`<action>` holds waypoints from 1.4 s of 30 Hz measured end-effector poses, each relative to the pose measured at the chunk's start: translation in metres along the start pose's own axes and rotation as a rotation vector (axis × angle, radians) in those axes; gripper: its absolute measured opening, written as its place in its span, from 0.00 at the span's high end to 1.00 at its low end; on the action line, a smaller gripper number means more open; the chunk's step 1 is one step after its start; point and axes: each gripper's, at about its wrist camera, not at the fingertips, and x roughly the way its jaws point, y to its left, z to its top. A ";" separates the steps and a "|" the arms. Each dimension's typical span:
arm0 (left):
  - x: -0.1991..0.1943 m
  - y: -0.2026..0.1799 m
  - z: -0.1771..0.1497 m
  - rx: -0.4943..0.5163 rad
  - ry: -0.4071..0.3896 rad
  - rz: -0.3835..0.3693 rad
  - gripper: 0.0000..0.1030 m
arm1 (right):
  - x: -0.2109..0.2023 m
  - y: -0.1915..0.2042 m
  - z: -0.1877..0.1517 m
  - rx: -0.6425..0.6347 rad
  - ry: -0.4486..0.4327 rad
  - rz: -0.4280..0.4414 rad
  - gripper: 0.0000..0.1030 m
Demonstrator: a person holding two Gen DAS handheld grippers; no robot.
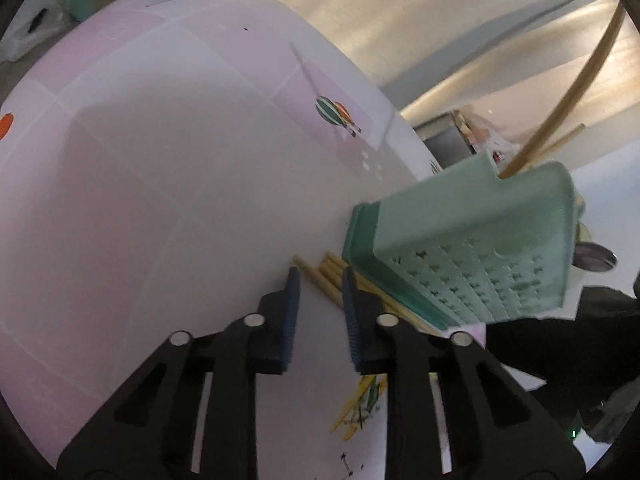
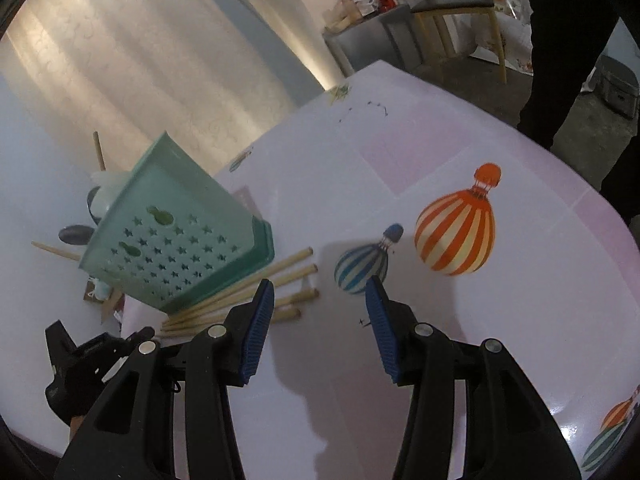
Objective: Organize utensils
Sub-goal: 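Grasp another wooden chopstick beside the basket with the left tool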
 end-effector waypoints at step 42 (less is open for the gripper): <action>0.011 -0.051 0.016 0.382 -0.037 0.383 0.97 | -0.008 -0.006 -0.015 -0.063 0.050 -0.069 0.54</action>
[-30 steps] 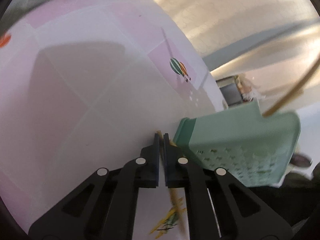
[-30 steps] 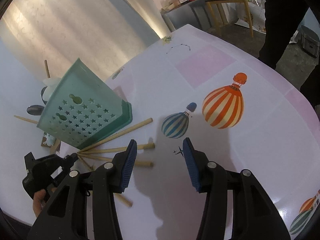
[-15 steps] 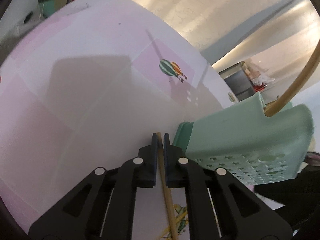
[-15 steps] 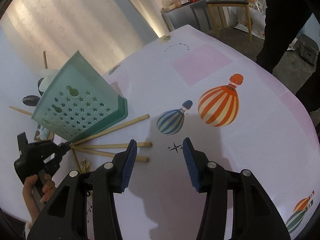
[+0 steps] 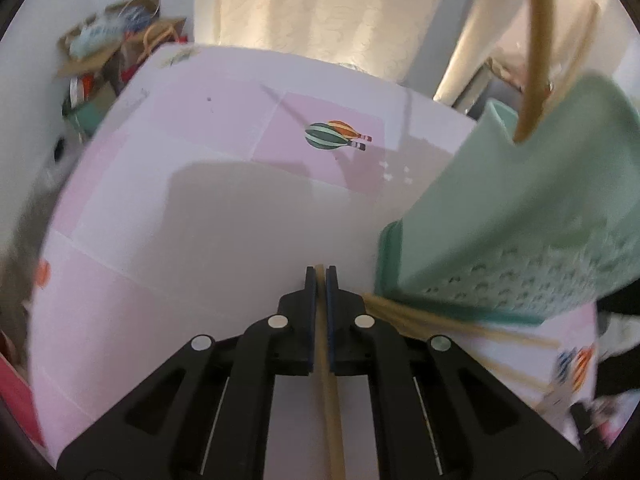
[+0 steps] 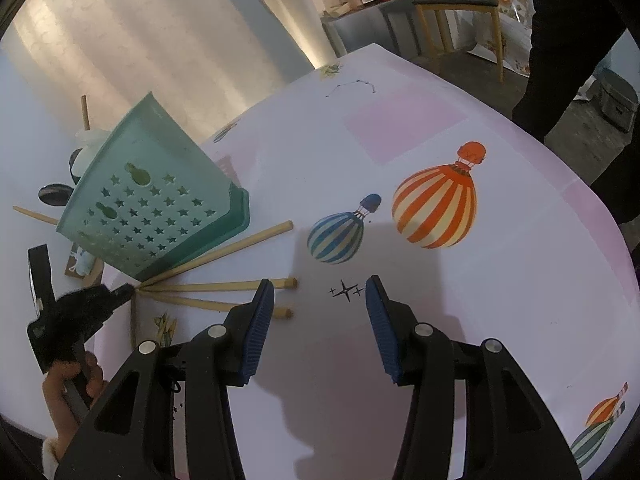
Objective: Organize utensils
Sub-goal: 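Grasp another wooden chopstick beside the basket with the left tool, then hold the chopstick in the left tool while the right tool grasps at chopsticks by the basket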
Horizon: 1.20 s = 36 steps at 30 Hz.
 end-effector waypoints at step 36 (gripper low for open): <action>0.004 0.067 0.012 -0.145 -0.052 -0.035 0.98 | 0.108 0.002 0.063 0.683 0.461 0.200 0.71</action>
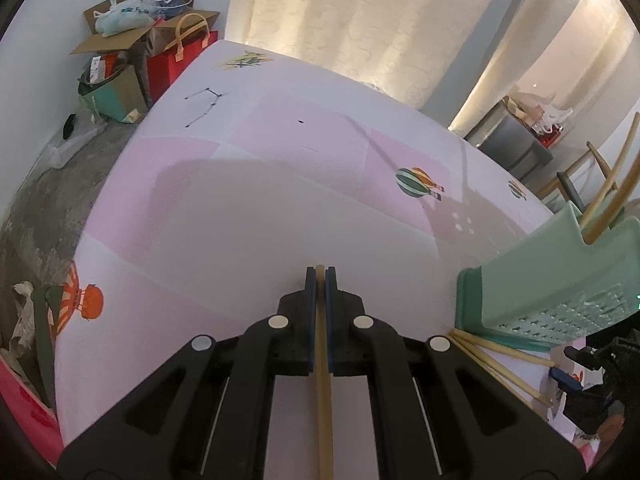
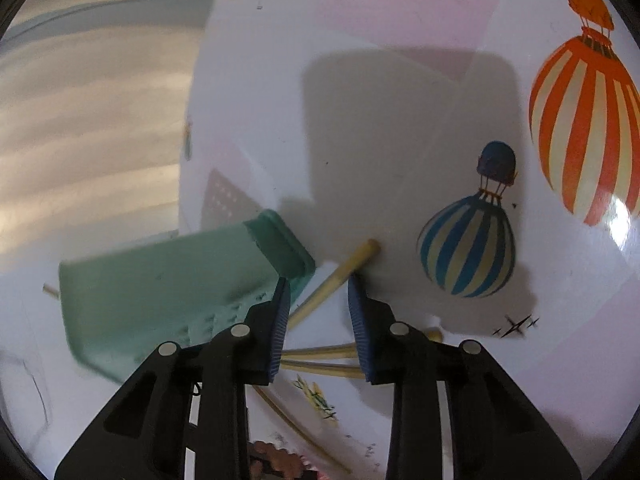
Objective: Organize utensils
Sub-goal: 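Hold the chopstick in the left tool while the right tool grasps at chopsticks by the basket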
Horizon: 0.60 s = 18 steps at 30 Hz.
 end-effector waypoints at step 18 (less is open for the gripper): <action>-0.008 0.013 0.003 -0.082 0.003 0.009 0.98 | 0.021 0.038 -0.018 0.107 -0.039 -0.272 0.93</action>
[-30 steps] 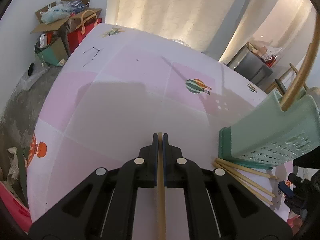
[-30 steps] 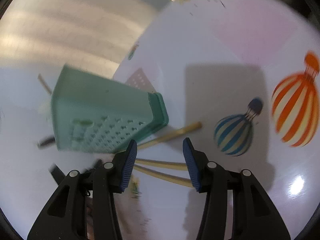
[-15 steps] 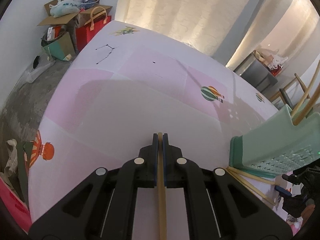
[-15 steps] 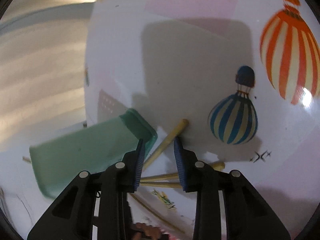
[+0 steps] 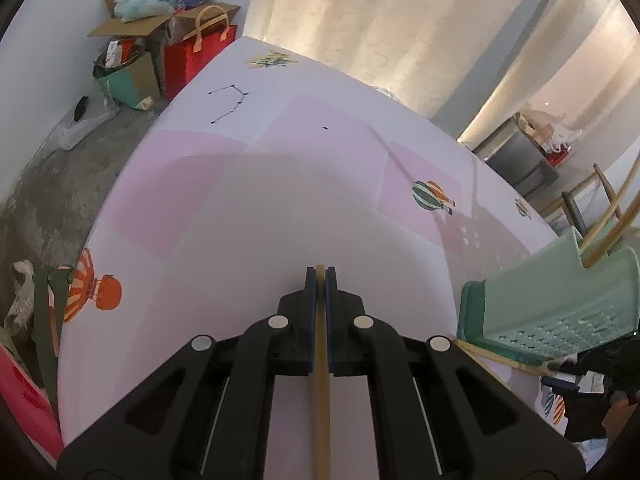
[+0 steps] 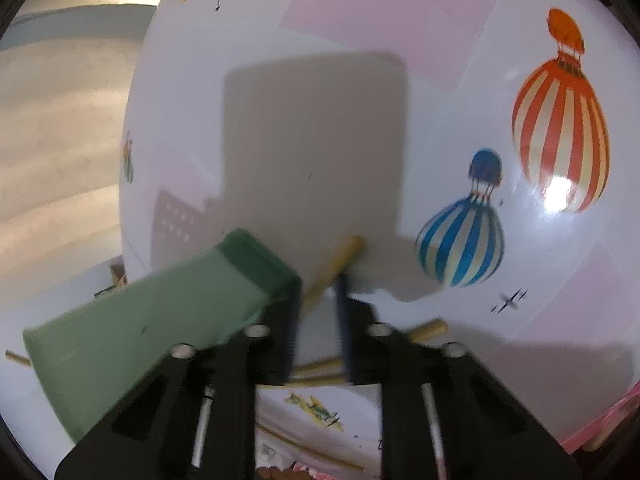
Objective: Organize utensils
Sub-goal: 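Hold the chopstick in the left tool while the right tool grasps at chopsticks by the basket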
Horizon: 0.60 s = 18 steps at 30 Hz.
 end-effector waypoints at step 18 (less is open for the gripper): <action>-0.002 0.005 -0.003 -0.006 0.008 -0.003 0.97 | -0.041 -0.040 0.044 -0.160 -0.168 -0.039 1.00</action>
